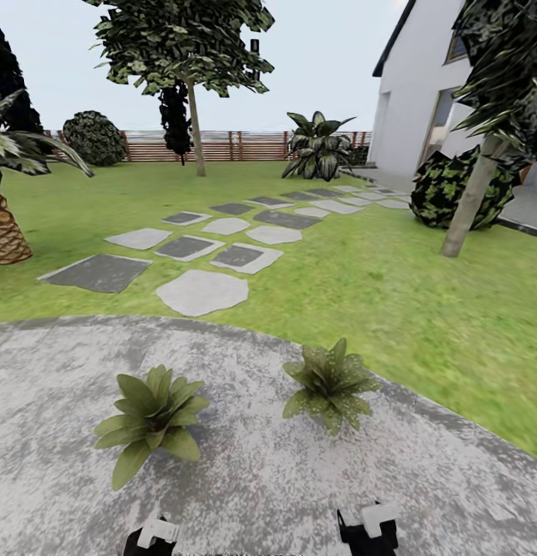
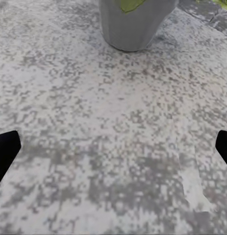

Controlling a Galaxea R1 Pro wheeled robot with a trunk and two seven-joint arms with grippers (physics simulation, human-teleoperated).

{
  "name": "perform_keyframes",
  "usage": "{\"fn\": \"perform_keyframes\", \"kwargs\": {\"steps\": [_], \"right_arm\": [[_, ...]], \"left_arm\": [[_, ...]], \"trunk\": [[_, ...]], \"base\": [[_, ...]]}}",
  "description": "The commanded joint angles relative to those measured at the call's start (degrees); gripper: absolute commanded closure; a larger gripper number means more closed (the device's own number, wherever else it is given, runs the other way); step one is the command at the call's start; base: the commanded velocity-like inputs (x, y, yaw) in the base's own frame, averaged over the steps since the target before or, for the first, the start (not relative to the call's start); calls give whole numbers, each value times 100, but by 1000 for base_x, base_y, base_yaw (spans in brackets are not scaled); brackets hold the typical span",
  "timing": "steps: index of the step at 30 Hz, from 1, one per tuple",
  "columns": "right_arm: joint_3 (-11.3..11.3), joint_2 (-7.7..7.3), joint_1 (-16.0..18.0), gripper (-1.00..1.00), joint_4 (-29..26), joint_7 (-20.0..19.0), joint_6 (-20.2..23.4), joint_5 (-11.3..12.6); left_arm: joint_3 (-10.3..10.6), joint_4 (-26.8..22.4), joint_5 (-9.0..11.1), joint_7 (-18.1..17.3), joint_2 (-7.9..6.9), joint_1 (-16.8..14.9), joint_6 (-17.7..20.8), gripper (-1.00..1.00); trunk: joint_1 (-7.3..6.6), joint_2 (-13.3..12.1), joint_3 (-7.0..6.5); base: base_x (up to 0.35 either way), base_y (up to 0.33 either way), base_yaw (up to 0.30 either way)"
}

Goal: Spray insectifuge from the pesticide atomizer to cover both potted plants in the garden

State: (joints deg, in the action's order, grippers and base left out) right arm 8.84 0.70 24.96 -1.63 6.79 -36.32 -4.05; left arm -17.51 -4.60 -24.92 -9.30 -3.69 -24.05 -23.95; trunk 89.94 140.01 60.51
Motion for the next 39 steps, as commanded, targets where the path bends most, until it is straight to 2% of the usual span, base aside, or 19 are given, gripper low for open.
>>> {"fn": "perform_keyframes", "kwargs": {"steps": [1,7,33,39], "right_arm": [[30,1,2,-100,6,60,-7,-43],[30,1,0,-100,9,60,-7,-43],[30,8,-6,-100,7,60,-6,-43],[38,-32,-9,-100,13,60,-3,-74]], "left_arm": [[-51,3,-28,-28,0,-3,-13,100],[-51,3,-22,-28,0,-3,-13,100],[-51,3,-22,-28,0,-3,-13,100],[-51,3,-22,-28,0,-3,-13,100]], "trunk": [[-2,2,5],[-2,2,5],[-2,2,57],[-2,2,64]], "base": [[-129,14,280],[-153,122,279],[-2,2,276],[0,0,55]]}}
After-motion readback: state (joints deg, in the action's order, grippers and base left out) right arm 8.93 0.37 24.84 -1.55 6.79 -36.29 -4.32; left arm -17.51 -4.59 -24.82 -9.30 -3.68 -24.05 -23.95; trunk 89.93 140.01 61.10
